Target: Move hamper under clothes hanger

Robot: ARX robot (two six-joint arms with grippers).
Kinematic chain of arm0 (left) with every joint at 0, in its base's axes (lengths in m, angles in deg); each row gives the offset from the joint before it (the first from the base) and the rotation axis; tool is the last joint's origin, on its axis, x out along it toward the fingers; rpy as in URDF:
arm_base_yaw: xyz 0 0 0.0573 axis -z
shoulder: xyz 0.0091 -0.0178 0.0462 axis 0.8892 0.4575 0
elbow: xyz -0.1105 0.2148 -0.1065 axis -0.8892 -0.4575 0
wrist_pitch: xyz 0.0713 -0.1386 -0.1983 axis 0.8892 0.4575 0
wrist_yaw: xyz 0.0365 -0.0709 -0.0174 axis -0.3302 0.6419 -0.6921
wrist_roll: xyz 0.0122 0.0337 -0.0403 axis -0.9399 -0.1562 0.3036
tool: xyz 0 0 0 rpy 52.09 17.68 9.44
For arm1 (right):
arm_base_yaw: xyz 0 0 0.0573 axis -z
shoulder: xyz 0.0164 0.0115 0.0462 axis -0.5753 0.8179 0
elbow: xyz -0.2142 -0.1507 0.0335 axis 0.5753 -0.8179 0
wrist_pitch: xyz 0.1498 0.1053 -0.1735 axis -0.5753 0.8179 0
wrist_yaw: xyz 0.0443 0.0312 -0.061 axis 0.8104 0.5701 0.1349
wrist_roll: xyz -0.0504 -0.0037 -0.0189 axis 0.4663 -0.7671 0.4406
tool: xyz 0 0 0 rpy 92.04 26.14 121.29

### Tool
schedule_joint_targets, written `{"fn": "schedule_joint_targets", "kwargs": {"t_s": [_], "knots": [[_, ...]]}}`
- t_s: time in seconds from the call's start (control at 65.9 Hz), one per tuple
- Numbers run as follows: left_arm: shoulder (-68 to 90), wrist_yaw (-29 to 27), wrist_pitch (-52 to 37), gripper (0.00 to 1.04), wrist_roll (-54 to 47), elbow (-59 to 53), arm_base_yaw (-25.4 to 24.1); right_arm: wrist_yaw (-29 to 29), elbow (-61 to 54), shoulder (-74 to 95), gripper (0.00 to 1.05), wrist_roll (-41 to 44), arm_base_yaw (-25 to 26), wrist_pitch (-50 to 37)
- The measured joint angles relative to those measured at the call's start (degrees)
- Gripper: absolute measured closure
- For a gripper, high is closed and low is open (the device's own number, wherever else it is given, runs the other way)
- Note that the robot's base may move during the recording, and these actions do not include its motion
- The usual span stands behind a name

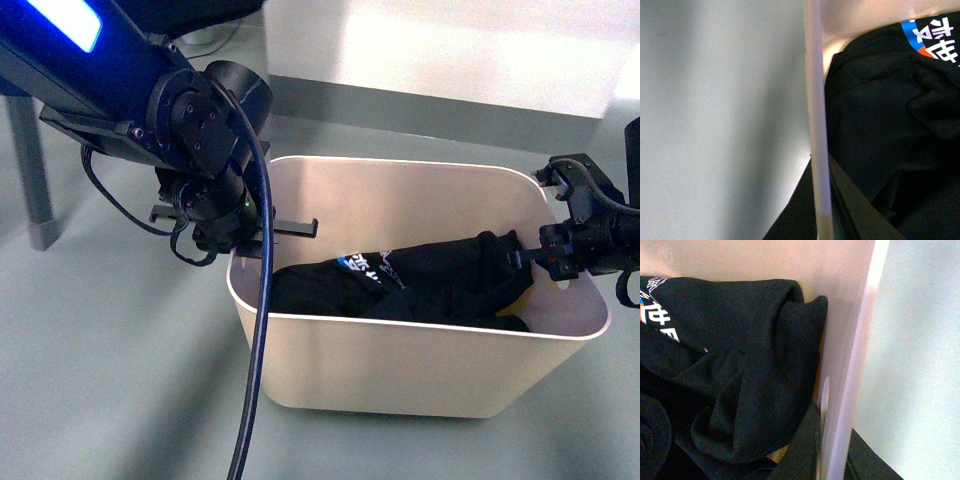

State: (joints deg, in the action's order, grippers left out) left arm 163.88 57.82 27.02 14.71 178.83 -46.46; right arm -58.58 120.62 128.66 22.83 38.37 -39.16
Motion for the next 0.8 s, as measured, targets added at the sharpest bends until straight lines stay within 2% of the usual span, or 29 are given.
{"fn": "schedule_joint_targets", "kwargs": {"t_s": [0.47, 0.804], "knots": [[0.0, 0.9, -0.1, 1.00, 0.0, 0.0, 1.7, -0.4, -0.2, 0.0, 0.99, 0.3, 1.7, 0.2], [0.0, -0.2, 0.0, 1.00, -0.1, 0.0, -0.5, 0.1, -0.1, 0.0, 0.99, -0.1, -0.5, 0.1]]}}
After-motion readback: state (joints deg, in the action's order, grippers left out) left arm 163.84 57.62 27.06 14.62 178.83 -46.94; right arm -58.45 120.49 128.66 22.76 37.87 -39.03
